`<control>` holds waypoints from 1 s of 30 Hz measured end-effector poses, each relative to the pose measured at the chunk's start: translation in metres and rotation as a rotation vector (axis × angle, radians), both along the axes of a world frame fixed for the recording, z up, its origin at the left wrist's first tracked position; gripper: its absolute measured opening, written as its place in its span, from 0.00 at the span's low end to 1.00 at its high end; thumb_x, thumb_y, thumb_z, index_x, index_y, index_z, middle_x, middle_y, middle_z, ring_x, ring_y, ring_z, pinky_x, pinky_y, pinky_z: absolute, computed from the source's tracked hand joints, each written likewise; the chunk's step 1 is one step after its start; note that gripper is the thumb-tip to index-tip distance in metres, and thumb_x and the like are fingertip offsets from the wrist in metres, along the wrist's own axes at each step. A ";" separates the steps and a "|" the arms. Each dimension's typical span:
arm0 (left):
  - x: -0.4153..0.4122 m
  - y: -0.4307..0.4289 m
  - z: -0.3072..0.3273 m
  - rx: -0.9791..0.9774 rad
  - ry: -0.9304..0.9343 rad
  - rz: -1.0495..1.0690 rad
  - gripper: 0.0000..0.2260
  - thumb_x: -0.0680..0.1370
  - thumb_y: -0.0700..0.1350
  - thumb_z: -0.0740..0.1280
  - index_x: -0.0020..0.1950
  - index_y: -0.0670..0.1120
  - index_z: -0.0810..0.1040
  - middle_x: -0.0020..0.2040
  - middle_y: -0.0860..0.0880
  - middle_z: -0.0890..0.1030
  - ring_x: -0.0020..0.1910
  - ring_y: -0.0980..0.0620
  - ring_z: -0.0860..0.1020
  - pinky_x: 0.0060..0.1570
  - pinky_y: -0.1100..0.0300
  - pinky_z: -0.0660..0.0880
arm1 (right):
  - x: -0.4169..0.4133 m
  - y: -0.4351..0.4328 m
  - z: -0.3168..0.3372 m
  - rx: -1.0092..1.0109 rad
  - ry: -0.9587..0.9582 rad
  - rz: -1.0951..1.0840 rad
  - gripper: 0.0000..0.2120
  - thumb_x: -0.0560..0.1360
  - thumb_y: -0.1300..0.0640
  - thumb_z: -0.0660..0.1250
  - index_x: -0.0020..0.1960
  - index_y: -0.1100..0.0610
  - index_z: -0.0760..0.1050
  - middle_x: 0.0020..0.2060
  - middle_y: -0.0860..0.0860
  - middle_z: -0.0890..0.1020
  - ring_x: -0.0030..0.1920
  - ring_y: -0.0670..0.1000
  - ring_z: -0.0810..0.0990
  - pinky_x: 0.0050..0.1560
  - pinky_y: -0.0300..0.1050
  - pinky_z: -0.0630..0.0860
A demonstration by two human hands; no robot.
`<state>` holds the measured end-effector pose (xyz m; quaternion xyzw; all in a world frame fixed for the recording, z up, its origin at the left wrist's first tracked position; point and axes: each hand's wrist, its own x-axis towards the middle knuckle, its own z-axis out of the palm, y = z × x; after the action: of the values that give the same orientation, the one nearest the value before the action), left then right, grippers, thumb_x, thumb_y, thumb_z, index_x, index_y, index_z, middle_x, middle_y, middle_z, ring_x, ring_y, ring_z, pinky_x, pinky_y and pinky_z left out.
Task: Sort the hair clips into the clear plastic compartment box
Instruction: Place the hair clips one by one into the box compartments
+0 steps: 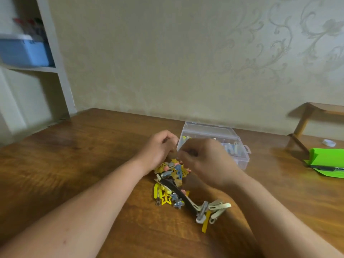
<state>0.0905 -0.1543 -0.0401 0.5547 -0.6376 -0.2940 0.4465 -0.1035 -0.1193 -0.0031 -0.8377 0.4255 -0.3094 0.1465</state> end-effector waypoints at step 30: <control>-0.009 0.024 -0.006 -0.041 -0.211 -0.070 0.16 0.89 0.51 0.59 0.74 0.60 0.77 0.63 0.54 0.75 0.64 0.58 0.75 0.67 0.56 0.70 | -0.052 -0.032 0.013 0.289 -0.255 -0.140 0.02 0.78 0.58 0.72 0.49 0.54 0.85 0.37 0.50 0.86 0.34 0.45 0.81 0.34 0.41 0.77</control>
<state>0.0815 -0.1307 -0.0463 0.5508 -0.7058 -0.2365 0.3776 -0.1555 -0.1512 0.0103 -0.7304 0.5009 -0.3578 0.2961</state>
